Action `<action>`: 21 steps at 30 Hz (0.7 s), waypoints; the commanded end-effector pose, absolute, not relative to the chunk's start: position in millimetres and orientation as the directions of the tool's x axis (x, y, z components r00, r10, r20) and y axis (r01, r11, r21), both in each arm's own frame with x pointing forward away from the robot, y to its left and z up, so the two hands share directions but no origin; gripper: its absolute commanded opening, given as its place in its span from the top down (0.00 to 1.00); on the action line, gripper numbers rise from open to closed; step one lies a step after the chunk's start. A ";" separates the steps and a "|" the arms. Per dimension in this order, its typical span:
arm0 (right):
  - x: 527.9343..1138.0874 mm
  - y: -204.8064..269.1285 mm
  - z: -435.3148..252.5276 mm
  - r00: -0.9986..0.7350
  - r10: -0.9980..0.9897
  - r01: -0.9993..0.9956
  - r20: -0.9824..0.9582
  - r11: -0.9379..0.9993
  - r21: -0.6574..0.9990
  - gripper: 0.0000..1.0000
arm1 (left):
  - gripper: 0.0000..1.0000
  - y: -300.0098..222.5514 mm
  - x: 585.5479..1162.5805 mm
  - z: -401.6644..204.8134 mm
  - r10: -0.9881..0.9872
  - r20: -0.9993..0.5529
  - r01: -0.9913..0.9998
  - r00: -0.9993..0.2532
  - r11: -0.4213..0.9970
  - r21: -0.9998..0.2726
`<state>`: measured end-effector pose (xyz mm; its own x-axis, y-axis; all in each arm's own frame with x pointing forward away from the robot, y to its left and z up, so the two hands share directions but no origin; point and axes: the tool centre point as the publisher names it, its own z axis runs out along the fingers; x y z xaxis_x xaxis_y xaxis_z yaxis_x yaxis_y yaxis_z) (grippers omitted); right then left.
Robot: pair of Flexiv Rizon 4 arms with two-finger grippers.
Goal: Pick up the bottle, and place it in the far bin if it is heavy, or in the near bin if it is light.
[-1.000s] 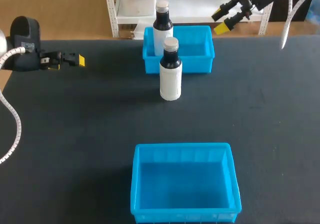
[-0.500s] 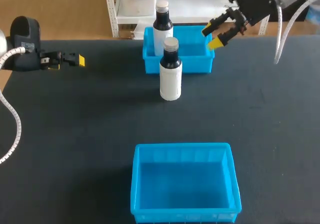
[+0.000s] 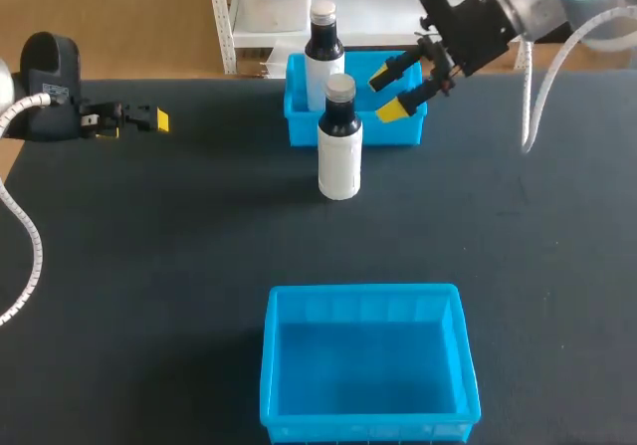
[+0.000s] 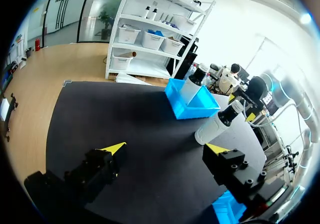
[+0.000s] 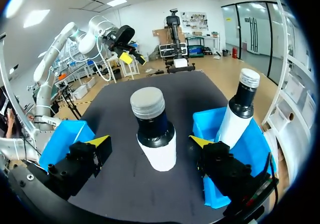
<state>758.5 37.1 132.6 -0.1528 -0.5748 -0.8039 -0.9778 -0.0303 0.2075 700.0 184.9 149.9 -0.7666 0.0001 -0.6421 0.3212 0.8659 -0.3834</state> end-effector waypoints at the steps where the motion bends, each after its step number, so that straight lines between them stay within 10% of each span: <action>1: 754.5 47.4 129.5 -0.162 -0.583 -0.987 -0.796 0.104 0.124 0.00 | 0.00 184.9 700.0 149.9 0.000 -0.642 0.321 -0.767 0.866 -0.383; 21: 757.7 79.2 124.0 -0.160 -0.570 -0.986 -0.806 0.058 0.154 0.00 | 0.00 184.9 700.0 149.9 0.000 -0.642 0.321 -0.767 0.866 -0.383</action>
